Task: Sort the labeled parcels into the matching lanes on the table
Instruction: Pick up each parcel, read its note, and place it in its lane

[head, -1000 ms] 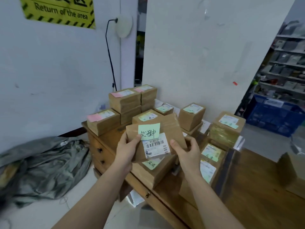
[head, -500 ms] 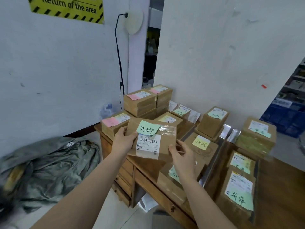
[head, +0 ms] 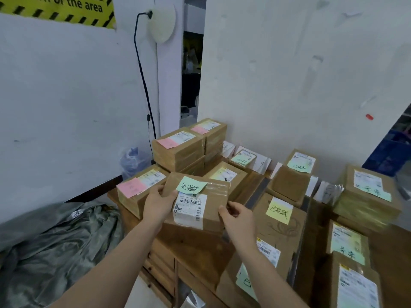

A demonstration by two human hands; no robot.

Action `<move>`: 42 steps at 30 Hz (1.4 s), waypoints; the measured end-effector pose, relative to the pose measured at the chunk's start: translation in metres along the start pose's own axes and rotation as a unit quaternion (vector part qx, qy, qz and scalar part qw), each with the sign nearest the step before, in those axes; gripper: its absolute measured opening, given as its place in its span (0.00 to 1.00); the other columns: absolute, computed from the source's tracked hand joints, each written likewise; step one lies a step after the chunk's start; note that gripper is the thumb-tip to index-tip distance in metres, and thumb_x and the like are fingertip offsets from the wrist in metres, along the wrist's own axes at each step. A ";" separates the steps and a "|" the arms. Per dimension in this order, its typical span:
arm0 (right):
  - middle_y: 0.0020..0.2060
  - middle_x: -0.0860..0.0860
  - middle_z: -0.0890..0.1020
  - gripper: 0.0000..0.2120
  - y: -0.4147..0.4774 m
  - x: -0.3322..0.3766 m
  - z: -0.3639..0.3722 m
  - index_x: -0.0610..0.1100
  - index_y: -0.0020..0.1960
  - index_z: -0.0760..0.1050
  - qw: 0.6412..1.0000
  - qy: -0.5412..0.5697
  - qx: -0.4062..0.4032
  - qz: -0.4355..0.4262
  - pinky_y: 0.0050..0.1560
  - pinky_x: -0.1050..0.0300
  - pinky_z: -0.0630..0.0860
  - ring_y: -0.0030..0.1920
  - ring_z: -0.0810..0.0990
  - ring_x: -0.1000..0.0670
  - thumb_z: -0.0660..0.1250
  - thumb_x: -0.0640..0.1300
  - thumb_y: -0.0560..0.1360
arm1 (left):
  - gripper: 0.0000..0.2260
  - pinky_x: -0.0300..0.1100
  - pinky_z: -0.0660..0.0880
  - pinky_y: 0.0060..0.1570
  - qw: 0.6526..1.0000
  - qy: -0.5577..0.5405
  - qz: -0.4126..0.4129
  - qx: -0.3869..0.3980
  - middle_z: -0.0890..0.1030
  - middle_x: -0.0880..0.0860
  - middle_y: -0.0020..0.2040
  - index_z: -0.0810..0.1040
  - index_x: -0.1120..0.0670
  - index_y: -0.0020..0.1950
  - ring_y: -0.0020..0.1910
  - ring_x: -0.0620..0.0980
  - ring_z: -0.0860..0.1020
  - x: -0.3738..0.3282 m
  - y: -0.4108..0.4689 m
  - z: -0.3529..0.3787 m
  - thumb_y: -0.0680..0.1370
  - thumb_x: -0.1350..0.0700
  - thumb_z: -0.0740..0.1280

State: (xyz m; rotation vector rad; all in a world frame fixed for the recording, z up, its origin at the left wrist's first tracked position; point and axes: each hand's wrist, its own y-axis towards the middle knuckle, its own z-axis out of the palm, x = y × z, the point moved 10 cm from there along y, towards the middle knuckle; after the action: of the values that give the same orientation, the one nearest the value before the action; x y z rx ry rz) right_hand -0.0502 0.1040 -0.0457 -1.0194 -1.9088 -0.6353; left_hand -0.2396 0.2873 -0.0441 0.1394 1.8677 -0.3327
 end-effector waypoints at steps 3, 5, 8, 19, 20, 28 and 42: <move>0.60 0.51 0.81 0.23 0.010 -0.003 0.012 0.47 0.69 0.75 1.000 -0.005 0.007 0.011 0.58 0.50 0.80 0.58 0.79 0.51 0.67 0.54 0.77 | 0.24 0.42 0.69 0.51 1.000 0.022 -0.001 0.005 0.73 0.55 0.68 0.67 0.55 0.72 0.63 0.52 0.73 0.001 0.019 0.005 0.78 0.51 0.69; 0.59 0.51 0.82 0.22 0.013 -0.004 0.018 0.46 0.68 0.75 1.000 -0.007 0.006 0.017 0.57 0.51 0.80 0.56 0.79 0.52 0.68 0.53 0.77 | 0.24 0.41 0.68 0.52 0.999 0.038 0.002 0.012 0.74 0.55 0.68 0.68 0.55 0.71 0.64 0.53 0.73 0.001 0.030 0.007 0.78 0.51 0.69; 0.58 0.50 0.82 0.21 0.018 -0.003 0.023 0.44 0.67 0.76 1.000 -0.004 -0.006 0.024 0.58 0.51 0.80 0.54 0.79 0.53 0.68 0.51 0.77 | 0.24 0.42 0.67 0.52 0.998 0.056 0.003 0.028 0.74 0.55 0.68 0.69 0.56 0.71 0.65 0.54 0.72 0.002 0.045 0.009 0.77 0.51 0.69; 0.52 0.54 0.83 0.20 -0.003 -0.003 0.041 0.47 0.64 0.79 0.990 0.008 -0.090 0.108 0.53 0.48 0.82 0.51 0.80 0.54 0.67 0.56 0.77 | 0.22 0.44 0.69 0.51 0.988 0.096 0.048 0.115 0.76 0.52 0.63 0.70 0.52 0.67 0.55 0.48 0.72 -0.008 0.079 0.007 0.76 0.45 0.69; 0.51 0.55 0.83 0.19 -0.005 -0.001 0.039 0.47 0.64 0.79 0.989 0.005 -0.104 0.109 0.52 0.49 0.82 0.51 0.80 0.54 0.66 0.56 0.77 | 0.22 0.44 0.69 0.50 0.986 0.102 0.054 0.121 0.76 0.52 0.63 0.70 0.52 0.67 0.54 0.48 0.72 -0.008 0.080 0.007 0.76 0.45 0.68; 0.41 0.60 0.79 0.15 -0.037 -0.001 0.030 0.47 0.61 0.79 0.975 0.008 -0.166 0.148 0.45 0.56 0.81 0.44 0.79 0.58 0.65 0.53 0.79 | 0.22 0.44 0.70 0.51 0.972 0.101 0.089 0.191 0.76 0.51 0.60 0.70 0.53 0.66 0.52 0.46 0.71 -0.002 0.073 0.017 0.76 0.45 0.69; 0.52 0.53 0.83 0.17 -0.045 -0.019 0.045 0.48 0.65 0.78 0.969 -0.055 -0.167 0.175 0.54 0.51 0.80 0.51 0.79 0.54 0.63 0.53 0.80 | 0.21 0.40 0.68 0.44 0.959 0.112 0.059 0.254 0.72 0.47 0.53 0.69 0.54 0.66 0.51 0.46 0.71 0.034 0.081 0.034 0.77 0.48 0.68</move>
State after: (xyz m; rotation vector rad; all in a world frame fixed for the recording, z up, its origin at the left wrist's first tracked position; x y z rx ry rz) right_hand -0.1025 0.1048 -0.0865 -1.5936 -1.6858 -0.7173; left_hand -0.1981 0.3515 -0.0989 0.6595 1.9484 -0.7336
